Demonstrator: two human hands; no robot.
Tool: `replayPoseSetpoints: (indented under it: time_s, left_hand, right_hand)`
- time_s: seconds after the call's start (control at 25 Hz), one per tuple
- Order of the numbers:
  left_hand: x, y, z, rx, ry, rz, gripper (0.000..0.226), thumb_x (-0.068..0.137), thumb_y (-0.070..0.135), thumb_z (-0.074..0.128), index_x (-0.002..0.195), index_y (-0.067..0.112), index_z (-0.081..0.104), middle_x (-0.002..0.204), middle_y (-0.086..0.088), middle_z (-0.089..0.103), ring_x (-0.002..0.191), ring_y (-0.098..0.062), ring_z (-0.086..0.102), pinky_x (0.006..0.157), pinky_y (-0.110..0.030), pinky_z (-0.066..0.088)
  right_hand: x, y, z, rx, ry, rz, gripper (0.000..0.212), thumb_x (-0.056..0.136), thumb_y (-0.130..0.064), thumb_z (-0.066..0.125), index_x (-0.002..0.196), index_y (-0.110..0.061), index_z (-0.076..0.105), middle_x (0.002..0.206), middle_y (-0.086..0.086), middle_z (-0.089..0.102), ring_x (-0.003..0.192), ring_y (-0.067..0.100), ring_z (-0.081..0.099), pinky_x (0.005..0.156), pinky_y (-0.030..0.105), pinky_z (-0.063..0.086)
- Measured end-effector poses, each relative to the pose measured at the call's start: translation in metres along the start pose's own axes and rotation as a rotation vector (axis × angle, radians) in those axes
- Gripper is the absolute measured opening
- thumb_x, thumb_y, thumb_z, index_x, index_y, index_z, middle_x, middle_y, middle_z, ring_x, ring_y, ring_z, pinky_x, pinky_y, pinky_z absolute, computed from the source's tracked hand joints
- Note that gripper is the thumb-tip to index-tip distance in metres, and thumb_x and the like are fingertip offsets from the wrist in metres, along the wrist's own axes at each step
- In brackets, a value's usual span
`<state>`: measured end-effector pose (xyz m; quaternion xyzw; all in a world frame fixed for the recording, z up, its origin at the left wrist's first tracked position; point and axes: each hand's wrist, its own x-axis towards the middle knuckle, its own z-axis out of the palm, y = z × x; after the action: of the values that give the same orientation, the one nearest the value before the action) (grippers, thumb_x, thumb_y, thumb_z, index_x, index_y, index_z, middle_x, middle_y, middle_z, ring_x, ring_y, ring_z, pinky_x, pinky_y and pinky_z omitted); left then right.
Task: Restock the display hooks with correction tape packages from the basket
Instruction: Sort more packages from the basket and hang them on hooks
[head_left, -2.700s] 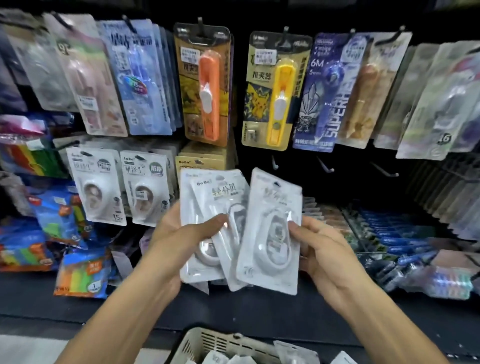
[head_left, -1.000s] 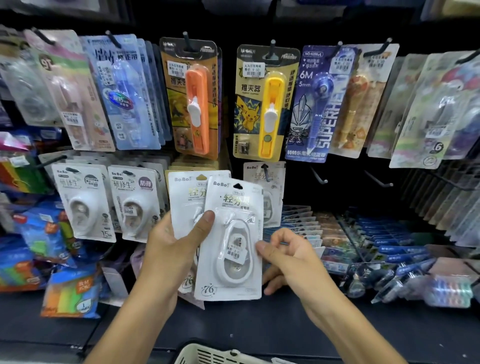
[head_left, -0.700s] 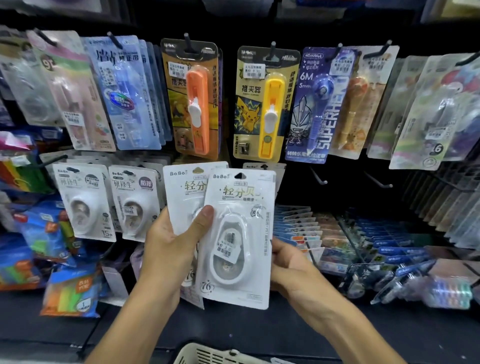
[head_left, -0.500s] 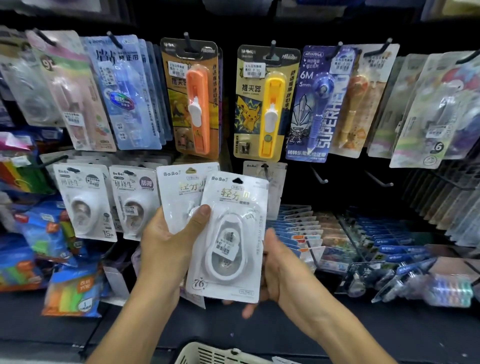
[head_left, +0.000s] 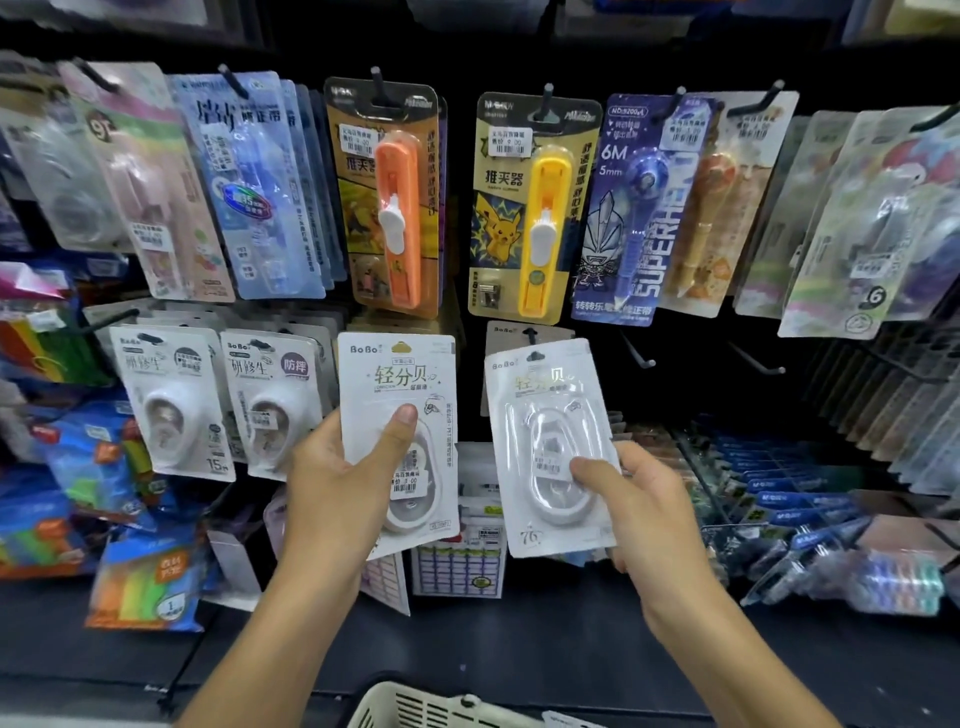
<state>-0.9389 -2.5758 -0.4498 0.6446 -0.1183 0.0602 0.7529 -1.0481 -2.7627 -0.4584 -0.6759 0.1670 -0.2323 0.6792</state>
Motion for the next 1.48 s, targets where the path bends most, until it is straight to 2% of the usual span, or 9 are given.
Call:
replayPoseSetpoints:
  time_s: [0.2, 0.36, 0.52, 0.68, 0.76, 0.96, 1.12, 1.28, 1.48]
  left_hand:
    - [-0.002, 0.001, 0.003, 0.025, -0.015, 0.015, 0.006, 0.092, 0.027, 0.071, 0.097, 0.027, 0.074, 0.091, 0.021, 0.078, 0.084, 0.002, 0.074, 0.065, -0.010, 0.054]
    - [0.000, 0.002, 0.009, 0.058, -0.093, -0.012, 0.016, 0.095, 0.035, 0.065, 0.106, 0.028, 0.073, 0.102, 0.014, 0.079, 0.097, -0.007, 0.075, 0.082, -0.031, 0.057]
    - [-0.004, 0.004, 0.023, 0.110, -0.370, -0.026, 0.029, 0.093, 0.050, 0.055, 0.109, 0.030, 0.069, 0.103, 0.015, 0.078, 0.098, -0.010, 0.075, 0.077, -0.026, 0.060]
    - [0.010, -0.003, 0.009, 1.072, -0.388, 0.398, 0.060, 0.094, 0.072, 0.028, 0.134, 0.036, 0.053, 0.142, 0.020, 0.054, 0.137, -0.014, 0.045, 0.114, -0.046, 0.034]
    - [0.019, -0.006, 0.001, 1.275, -0.388, 0.354, 0.069, 0.093, 0.069, 0.024, 0.153, 0.035, 0.034, 0.167, 0.013, 0.022, 0.154, -0.016, 0.014, 0.124, -0.051, 0.011]
    - [0.027, -0.024, -0.005, 1.347, -0.455, 0.305, 0.075, 0.093, 0.068, 0.014, 0.160, 0.034, 0.015, 0.170, 0.012, -0.007, 0.157, -0.016, -0.008, 0.124, -0.055, 0.000]
    - [0.030, -0.032, -0.008, 1.312, -0.453, 0.328, 0.074, 0.094, 0.068, 0.018, 0.161, 0.035, 0.013, 0.168, 0.015, -0.012, 0.157, -0.015, -0.010, 0.125, -0.054, 0.000]
    - [0.025, -0.030, -0.010, 1.238, -0.379, 0.434, 0.066, 0.101, 0.054, 0.037, 0.160, 0.030, 0.021, 0.170, 0.008, -0.005, 0.158, -0.017, -0.005, 0.125, -0.049, 0.003]
    - [-0.021, -0.051, -0.014, 1.298, -0.580, 0.359, 0.064, 0.100, 0.038, 0.053, 0.157, 0.022, 0.030, 0.167, -0.007, 0.024, 0.150, -0.029, 0.026, 0.120, -0.046, 0.026]
  right_hand:
    - [0.002, 0.008, 0.004, 0.039, 0.073, 0.093, 0.025, 0.092, -0.023, 0.071, 0.113, -0.030, 0.059, 0.102, -0.004, 0.076, 0.067, 0.014, 0.071, 0.052, 0.023, 0.053]
    - [0.000, 0.011, 0.011, -0.071, -0.059, 0.151, 0.060, 0.086, -0.031, 0.080, 0.133, -0.044, 0.045, 0.132, -0.021, 0.055, 0.109, 0.009, 0.064, 0.090, 0.033, 0.053]
    - [-0.009, 0.013, 0.031, 0.026, -0.359, 0.143, 0.032, 0.087, -0.014, 0.078, 0.117, -0.020, 0.068, 0.100, 0.004, 0.079, 0.078, 0.016, 0.072, 0.060, 0.032, 0.057]
    - [0.001, 0.005, 0.020, -0.017, -0.167, 0.101, 0.019, 0.095, -0.017, 0.067, 0.113, -0.024, 0.067, 0.091, 0.004, 0.079, 0.055, 0.025, 0.067, 0.038, 0.027, 0.045]
    - [0.004, 0.003, 0.013, -0.075, -0.109, 0.078, 0.016, 0.094, -0.019, 0.067, 0.108, -0.027, 0.069, 0.084, 0.001, 0.078, 0.039, 0.019, 0.054, 0.034, 0.022, 0.034]
    - [0.000, 0.007, 0.013, -0.046, -0.016, 0.009, 0.017, 0.076, -0.032, 0.063, 0.089, -0.031, 0.074, 0.082, -0.006, 0.076, 0.062, 0.008, 0.065, 0.048, 0.019, 0.045]
    - [-0.001, 0.016, 0.008, 0.013, 0.057, 0.158, 0.018, 0.087, -0.026, 0.075, 0.104, -0.030, 0.067, 0.084, -0.002, 0.077, 0.056, 0.005, 0.061, 0.044, 0.018, 0.044]
    - [-0.002, 0.028, 0.003, 0.372, 0.029, 0.390, 0.063, 0.086, -0.006, 0.076, 0.133, -0.032, 0.043, 0.113, 0.006, 0.069, 0.101, 0.025, 0.070, 0.068, 0.038, 0.062]
    - [-0.025, 0.077, 0.012, -0.059, -0.209, 0.457, 0.030, 0.096, -0.008, 0.064, 0.123, -0.019, 0.056, 0.113, 0.007, 0.074, 0.081, 0.022, 0.073, 0.066, 0.036, 0.060]
